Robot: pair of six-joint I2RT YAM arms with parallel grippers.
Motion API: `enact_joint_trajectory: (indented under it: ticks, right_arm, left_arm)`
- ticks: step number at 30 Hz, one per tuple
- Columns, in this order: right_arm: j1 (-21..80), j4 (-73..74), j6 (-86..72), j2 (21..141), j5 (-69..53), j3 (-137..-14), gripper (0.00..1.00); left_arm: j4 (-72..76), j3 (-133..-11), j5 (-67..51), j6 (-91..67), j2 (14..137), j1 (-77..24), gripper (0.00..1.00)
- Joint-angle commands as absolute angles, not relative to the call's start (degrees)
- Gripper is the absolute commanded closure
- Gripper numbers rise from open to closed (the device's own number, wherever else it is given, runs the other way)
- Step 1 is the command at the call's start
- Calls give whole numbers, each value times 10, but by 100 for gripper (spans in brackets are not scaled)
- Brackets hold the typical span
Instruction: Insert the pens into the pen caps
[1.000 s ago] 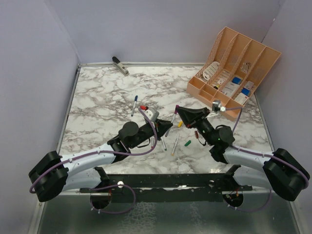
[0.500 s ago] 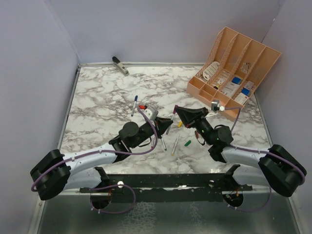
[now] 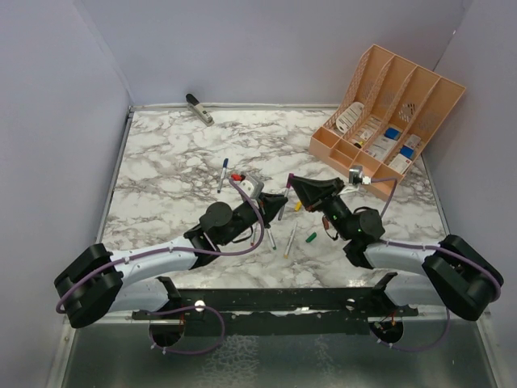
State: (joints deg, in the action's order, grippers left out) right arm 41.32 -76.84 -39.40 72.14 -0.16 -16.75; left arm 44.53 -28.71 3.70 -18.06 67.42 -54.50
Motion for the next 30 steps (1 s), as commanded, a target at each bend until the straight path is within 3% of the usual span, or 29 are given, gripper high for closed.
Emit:
enact_joint_trajectory:
  ticks: [1,30]
  right_arm:
    - [438,-752,-392,741,-41,-164,99]
    - [521,-686,-362,806,-7,-168,99]
  left_arm:
    - [539,-315,80,-157,660,-543,100]
    - [588,-305,65,-161,623,-469,100]
